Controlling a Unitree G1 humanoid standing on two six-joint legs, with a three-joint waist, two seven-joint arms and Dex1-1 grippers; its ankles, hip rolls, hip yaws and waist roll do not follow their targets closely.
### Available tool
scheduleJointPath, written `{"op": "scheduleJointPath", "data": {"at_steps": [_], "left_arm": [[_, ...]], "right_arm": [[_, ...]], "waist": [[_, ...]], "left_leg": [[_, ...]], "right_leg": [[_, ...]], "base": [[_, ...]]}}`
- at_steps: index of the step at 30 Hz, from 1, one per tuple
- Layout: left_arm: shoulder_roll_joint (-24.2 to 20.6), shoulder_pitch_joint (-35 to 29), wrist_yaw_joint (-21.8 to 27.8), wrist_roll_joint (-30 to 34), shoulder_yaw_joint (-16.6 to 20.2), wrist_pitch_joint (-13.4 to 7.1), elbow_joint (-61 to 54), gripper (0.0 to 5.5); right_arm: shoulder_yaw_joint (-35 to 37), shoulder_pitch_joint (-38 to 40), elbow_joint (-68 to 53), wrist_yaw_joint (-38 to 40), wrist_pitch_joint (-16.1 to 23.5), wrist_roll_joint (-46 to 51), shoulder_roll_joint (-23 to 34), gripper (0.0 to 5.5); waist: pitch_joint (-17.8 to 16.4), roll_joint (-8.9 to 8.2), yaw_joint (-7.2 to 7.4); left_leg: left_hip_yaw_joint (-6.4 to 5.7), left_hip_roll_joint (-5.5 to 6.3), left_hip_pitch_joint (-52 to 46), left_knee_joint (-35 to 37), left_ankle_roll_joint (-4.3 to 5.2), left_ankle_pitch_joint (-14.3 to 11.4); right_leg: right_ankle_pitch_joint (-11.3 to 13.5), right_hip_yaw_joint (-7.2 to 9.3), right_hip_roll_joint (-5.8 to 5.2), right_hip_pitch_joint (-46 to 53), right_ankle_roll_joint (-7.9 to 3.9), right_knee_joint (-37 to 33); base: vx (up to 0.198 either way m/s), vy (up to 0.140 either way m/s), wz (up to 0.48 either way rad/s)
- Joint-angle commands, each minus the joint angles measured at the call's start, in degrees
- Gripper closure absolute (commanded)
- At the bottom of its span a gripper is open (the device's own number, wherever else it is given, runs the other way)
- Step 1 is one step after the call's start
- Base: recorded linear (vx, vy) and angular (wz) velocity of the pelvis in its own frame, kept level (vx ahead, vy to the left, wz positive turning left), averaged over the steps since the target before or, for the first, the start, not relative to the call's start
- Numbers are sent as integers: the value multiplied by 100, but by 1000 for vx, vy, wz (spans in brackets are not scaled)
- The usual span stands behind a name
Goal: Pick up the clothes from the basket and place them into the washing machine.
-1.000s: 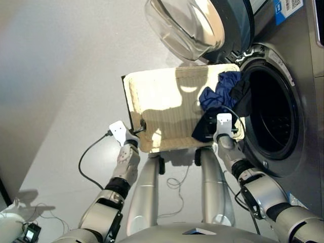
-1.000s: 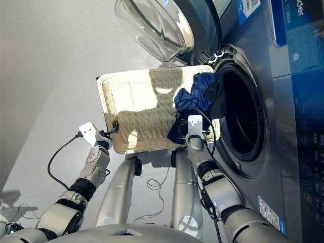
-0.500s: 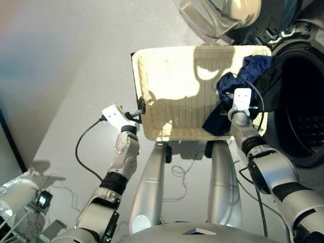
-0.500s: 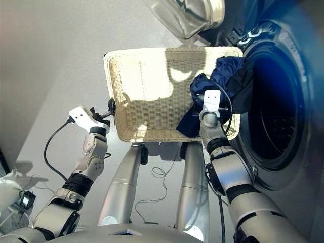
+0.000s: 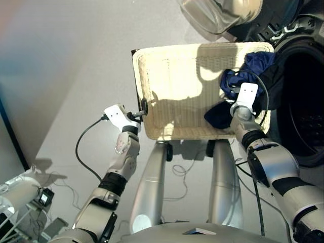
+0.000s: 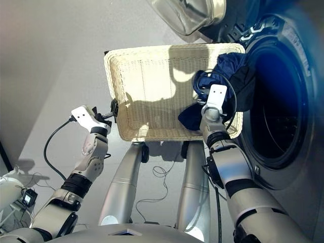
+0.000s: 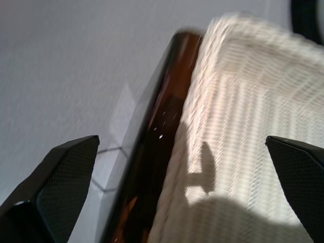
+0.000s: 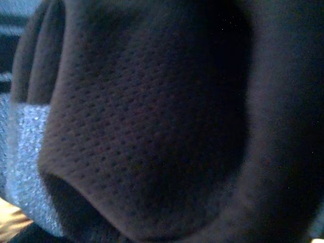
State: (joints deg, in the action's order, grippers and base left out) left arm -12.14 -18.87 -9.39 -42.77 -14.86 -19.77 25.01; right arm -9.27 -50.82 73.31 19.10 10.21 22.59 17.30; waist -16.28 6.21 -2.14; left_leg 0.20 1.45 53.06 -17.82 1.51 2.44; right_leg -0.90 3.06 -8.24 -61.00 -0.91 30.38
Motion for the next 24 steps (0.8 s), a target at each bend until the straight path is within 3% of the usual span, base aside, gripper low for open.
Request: {"op": "scheduleJointPath", "data": {"at_steps": [1,5,10,11,13,14,15,16,17,18,19,21,24], "left_arm": [[-139,108,-194,134,464,-428,-119,0],[-70,108,-338,281,593,-510,-53,0],[-90,80,-475,236,636,-593,-74,0],[-87,73,-477,236,634,-594,-81,0],[-188,205,-408,225,585,-545,-203,0],[-184,198,-410,225,582,-545,-209,0],[-215,276,-384,226,574,-515,-223,0],[-213,276,-384,227,572,-512,-219,0],[-219,315,-372,221,548,-499,-247,0],[-235,365,-353,201,539,-486,-271,0],[-266,469,-310,132,476,-448,-284,0],[-284,516,-283,80,444,-408,-301,0],[-275,569,-302,17,392,-360,-395,0]], "right_arm": [[-124,76,-879,690,273,-746,227,550],[-131,415,-1811,1202,191,-1678,491,550],[298,133,-1602,1863,-68,-2085,1136,550],[299,122,-1596,1861,-60,-2081,1146,550],[528,-103,-1186,2133,-116,-1925,1649,550],[525,-117,-1173,2130,-104,-1918,1663,550],[668,-136,-963,2378,-177,-1881,2018,550],[664,-139,-951,2376,-174,-1879,2021,550],[800,-150,-850,2520,-171,-1786,2237,550],[961,-172,-679,2600,-188,-1581,2450,550],[1014,-286,-341,2659,-263,-1324,2809,550],[1093,-364,-45,2765,-256,-1024,3182,550],[1202,-279,15,3041,-258,-879,3313,550]], "waist": [[36,102,226],[37,96,295],[85,152,290],[57,140,303],[104,214,254],[73,203,266],[64,235,263],[109,249,234],[82,253,248],[83,270,243],[115,284,214],[123,280,241],[164,292,262]], "left_leg": [[32,-38,-500,97,-31,-549],[53,-22,-675,228,-33,-526],[39,-1,-603,155,-69,-581],[95,10,-516,149,-96,-421],[64,-1,-528,108,-74,-620],[125,8,-441,99,-101,-465],[147,6,-378,50,-117,-514],[90,-4,-441,53,-91,-668],[162,1,-312,-7,-127,-553],[165,2,-261,-46,-133,-584],[98,-14,-234,-153,-131,-793],[87,-28,-95,-323,-142,-876],[81,-42,67,-548,-143,-957]], "right_leg": [[34,95,80,764,-473,-907],[94,69,126,946,-490,-1125],[103,-9,144,873,-494,-1107],[269,16,119,808,-453,-1147],[91,-58,138,784,-504,-1076],[255,-32,114,719,-464,-1113],[226,-52,117,634,-465,-1057],[69,-88,145,675,-507,-1019],[208,-65,117,574,-467,-1021],[176,-70,117,526,-469,-984],[-23,-129,146,492,-503,-865],[-78,-161,166,382,-493,-751],[-145,-180,173,236,-474,-565]], "base": [[0,0,0],[0,0,0],[-19,3,-7],[-92,19,-47],[0,0,0],[0,0,0],[0,0,0],[0,0,0],[0,0,0],[0,0,0],[138,0,26],[70,-6,31],[0,0,0]]}}
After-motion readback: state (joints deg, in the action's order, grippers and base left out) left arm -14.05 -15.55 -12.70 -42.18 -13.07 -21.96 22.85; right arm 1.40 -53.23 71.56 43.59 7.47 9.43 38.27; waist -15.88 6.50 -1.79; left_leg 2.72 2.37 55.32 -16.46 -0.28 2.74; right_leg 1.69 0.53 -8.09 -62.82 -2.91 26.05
